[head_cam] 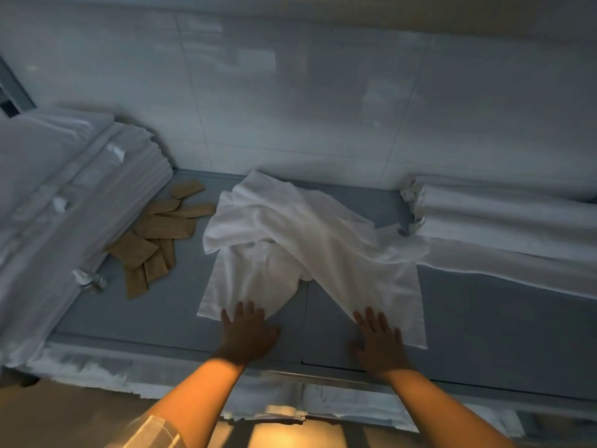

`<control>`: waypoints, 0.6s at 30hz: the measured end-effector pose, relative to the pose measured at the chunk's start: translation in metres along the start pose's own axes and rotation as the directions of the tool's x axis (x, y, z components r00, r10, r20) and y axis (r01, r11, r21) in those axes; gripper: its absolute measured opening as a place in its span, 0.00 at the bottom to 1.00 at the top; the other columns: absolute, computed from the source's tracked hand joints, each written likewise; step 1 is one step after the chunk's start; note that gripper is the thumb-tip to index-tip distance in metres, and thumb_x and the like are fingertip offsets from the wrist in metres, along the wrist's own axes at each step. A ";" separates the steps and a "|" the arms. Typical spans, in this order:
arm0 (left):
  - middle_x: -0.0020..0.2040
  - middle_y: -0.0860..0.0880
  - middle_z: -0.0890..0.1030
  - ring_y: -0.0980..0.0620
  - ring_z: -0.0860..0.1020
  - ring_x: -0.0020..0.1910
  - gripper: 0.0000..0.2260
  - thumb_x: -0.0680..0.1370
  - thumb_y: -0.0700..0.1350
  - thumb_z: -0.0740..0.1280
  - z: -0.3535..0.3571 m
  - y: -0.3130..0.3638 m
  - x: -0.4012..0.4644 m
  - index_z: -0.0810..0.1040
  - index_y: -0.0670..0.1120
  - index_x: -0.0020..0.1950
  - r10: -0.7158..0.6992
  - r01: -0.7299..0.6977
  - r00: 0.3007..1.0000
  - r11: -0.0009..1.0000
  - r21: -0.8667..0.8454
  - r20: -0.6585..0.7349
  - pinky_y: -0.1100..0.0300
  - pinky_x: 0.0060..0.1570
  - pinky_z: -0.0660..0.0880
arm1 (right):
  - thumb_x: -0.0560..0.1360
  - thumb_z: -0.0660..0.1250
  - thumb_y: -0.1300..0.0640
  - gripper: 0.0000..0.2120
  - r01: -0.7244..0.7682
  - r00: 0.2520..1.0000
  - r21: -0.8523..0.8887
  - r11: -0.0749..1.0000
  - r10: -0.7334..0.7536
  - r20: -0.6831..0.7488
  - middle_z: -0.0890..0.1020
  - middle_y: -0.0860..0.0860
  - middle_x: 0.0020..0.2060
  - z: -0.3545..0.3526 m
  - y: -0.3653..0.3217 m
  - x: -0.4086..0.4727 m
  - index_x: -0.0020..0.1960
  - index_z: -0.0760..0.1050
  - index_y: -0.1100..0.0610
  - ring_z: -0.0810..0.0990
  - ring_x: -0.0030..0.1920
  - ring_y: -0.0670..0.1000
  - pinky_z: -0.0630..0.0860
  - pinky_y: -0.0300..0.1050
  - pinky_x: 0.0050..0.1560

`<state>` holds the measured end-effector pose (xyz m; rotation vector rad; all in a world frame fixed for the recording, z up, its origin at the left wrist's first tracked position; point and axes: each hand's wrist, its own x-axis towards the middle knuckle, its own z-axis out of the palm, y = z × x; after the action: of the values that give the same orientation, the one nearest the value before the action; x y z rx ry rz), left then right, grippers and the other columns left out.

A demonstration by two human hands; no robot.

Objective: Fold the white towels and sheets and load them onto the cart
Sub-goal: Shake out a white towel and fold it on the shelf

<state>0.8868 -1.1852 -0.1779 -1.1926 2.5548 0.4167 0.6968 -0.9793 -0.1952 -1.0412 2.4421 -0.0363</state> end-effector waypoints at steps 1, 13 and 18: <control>0.79 0.47 0.52 0.45 0.48 0.77 0.32 0.78 0.64 0.54 -0.004 0.005 0.000 0.56 0.48 0.77 0.007 -0.008 0.999 1.000 -0.012 -0.033 0.40 0.73 0.44 | 0.79 0.54 0.40 0.33 -0.009 1.000 0.010 1.000 0.010 -0.010 0.41 0.49 0.78 -0.002 -0.003 0.000 0.78 0.42 0.45 0.41 0.77 0.55 0.45 0.61 0.74; 0.79 0.48 0.40 0.47 0.39 0.77 0.42 0.75 0.68 0.56 -0.053 0.077 0.093 0.38 0.49 0.78 0.288 -0.310 0.884 0.951 -0.001 -0.368 0.43 0.74 0.43 | 0.71 0.59 0.30 0.47 -0.056 0.915 0.026 0.998 0.061 -0.398 0.39 0.51 0.77 -0.085 -0.021 0.101 0.77 0.35 0.46 0.41 0.77 0.56 0.50 0.67 0.72; 0.78 0.48 0.37 0.46 0.37 0.77 0.45 0.73 0.71 0.55 -0.026 0.094 0.138 0.35 0.50 0.77 0.330 -0.328 0.854 0.942 0.074 -0.402 0.43 0.74 0.43 | 0.73 0.63 0.37 0.38 -0.134 0.936 0.078 0.988 0.152 -0.318 0.62 0.52 0.72 -0.078 -0.006 0.150 0.76 0.51 0.47 0.58 0.72 0.57 0.58 0.69 0.66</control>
<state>0.7253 -1.2325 -0.1933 -0.9116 3.1417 0.2509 0.5773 -1.0993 -0.1883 -0.8880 2.7890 -0.2433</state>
